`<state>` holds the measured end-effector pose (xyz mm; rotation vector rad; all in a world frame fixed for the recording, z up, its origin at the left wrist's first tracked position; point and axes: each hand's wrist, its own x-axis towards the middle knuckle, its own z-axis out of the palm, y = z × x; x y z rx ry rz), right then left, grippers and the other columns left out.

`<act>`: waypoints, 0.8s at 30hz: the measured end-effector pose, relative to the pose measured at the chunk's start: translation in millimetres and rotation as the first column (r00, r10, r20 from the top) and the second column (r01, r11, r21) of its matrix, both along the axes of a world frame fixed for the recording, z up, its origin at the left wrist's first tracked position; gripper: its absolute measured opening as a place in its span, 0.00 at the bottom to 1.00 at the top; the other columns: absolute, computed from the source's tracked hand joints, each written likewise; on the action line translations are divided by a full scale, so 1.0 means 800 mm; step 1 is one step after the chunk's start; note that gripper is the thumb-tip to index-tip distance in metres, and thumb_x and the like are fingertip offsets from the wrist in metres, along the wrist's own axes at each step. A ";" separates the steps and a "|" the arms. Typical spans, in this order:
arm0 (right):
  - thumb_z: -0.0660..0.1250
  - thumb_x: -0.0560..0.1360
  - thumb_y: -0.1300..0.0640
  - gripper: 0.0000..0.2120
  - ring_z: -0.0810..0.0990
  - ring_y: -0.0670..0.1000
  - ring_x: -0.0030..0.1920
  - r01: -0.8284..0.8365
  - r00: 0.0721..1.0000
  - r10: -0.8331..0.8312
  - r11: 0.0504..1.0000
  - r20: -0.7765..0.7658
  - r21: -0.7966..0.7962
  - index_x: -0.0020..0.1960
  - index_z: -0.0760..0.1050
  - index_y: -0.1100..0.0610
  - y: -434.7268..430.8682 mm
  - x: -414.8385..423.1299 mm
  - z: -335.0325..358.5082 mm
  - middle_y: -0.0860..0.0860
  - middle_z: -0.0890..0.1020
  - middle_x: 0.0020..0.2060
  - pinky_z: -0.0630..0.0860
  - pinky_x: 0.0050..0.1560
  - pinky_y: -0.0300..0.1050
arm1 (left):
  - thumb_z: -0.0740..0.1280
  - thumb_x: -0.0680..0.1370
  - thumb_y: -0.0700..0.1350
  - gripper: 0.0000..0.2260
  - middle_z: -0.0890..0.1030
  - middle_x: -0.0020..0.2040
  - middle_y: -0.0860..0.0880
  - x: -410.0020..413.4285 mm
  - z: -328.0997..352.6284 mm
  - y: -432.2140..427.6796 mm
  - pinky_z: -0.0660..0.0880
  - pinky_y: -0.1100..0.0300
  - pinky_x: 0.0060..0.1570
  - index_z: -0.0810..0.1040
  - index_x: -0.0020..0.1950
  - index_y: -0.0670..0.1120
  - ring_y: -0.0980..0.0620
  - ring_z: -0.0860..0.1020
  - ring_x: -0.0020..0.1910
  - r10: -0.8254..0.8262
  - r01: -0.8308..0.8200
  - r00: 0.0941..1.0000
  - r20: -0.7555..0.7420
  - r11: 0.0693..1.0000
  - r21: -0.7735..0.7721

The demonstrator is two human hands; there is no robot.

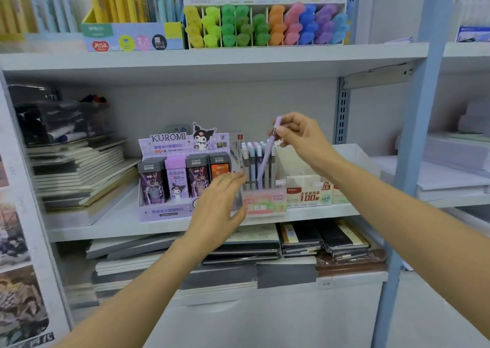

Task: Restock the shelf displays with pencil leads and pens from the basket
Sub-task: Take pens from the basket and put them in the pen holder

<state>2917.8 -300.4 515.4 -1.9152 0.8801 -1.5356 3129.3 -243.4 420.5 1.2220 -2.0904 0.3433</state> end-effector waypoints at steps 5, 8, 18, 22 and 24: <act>0.63 0.79 0.63 0.06 0.83 0.45 0.47 0.005 0.995 -0.005 1.000 -0.098 0.000 0.56 0.76 0.58 -0.018 0.014 -0.033 0.50 0.84 0.45 0.80 0.46 0.38 | 0.67 0.78 0.47 0.25 0.68 0.74 0.52 0.005 0.000 -0.004 0.56 0.58 0.73 0.67 0.75 0.47 0.52 0.63 0.74 0.010 -0.008 0.998 0.055 0.999 -0.037; 0.63 0.79 0.63 0.07 0.83 0.43 0.45 -0.005 0.992 0.004 1.000 -0.126 -0.005 0.56 0.75 0.59 -0.024 0.015 -0.031 0.50 0.84 0.46 0.79 0.45 0.37 | 0.67 0.78 0.46 0.25 0.68 0.74 0.52 0.007 -0.001 -0.006 0.58 0.56 0.73 0.67 0.75 0.47 0.52 0.63 0.73 0.003 0.000 0.998 0.061 0.999 -0.041; 0.62 0.80 0.65 0.10 0.84 0.47 0.50 -0.062 0.980 0.043 0.994 -0.193 -0.094 0.60 0.73 0.58 -0.029 0.020 -0.025 0.52 0.84 0.44 0.81 0.48 0.41 | 0.67 0.77 0.45 0.24 0.70 0.72 0.52 0.007 -0.002 -0.009 0.61 0.57 0.70 0.69 0.73 0.47 0.52 0.66 0.71 -0.012 0.014 0.999 0.034 0.998 -0.059; 0.63 0.79 0.66 0.08 0.84 0.47 0.49 -0.026 0.989 0.010 0.994 -0.151 -0.102 0.58 0.74 0.59 -0.030 0.017 -0.026 0.56 0.84 0.45 0.80 0.46 0.40 | 0.67 0.77 0.45 0.25 0.70 0.72 0.53 0.008 -0.005 -0.011 0.59 0.58 0.70 0.68 0.74 0.48 0.53 0.65 0.72 -0.005 0.008 0.999 0.042 0.998 -0.061; 0.63 0.79 0.66 0.08 0.84 0.48 0.50 -0.046 0.982 0.025 0.993 -0.185 -0.108 0.57 0.74 0.58 -0.029 0.023 -0.027 0.55 0.84 0.47 0.81 0.47 0.40 | 0.67 0.77 0.45 0.25 0.70 0.72 0.53 0.008 -0.006 -0.011 0.60 0.57 0.71 0.68 0.74 0.48 0.52 0.65 0.72 0.000 0.003 0.999 0.040 0.998 -0.059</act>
